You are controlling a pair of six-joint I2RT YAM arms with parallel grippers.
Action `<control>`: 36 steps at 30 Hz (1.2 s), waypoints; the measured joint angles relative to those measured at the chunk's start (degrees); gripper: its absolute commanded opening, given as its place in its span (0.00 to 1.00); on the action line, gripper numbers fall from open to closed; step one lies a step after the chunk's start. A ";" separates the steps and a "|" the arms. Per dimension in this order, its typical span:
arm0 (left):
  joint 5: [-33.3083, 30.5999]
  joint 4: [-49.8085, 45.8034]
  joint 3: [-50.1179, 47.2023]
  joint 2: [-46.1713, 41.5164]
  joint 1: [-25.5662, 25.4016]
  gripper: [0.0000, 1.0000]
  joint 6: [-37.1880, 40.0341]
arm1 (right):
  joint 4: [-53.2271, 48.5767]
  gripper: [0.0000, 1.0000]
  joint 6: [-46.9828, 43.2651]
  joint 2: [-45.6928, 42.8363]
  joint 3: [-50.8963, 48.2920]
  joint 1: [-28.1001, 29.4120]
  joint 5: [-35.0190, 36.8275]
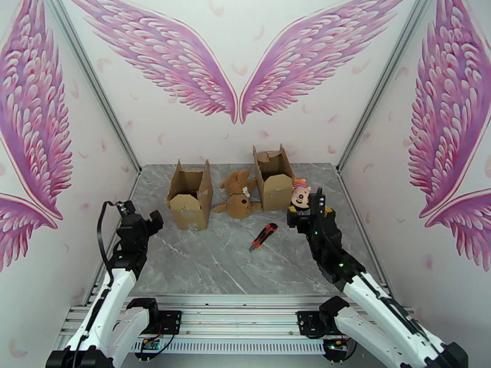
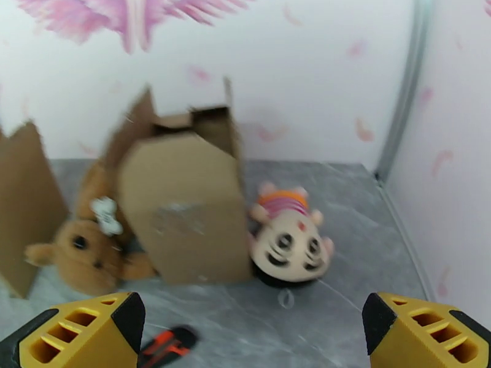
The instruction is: Unpack the express box
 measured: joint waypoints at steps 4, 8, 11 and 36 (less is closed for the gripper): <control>-3.48 9.44 -2.43 7.56 -1.11 0.99 2.86 | 5.55 0.99 -0.09 12.04 -7.69 -4.63 1.49; -5.68 23.69 -2.43 19.87 -3.43 0.99 7.23 | 18.64 0.99 -2.64 23.76 -5.73 -6.25 0.22; -5.90 32.39 -2.54 26.93 -4.24 0.99 10.12 | 27.78 1.00 -4.81 31.06 -2.62 -7.34 -1.90; 5.03 56.94 -4.96 37.44 -4.17 0.99 18.64 | 46.88 0.99 -5.92 40.65 -2.21 -13.57 -19.41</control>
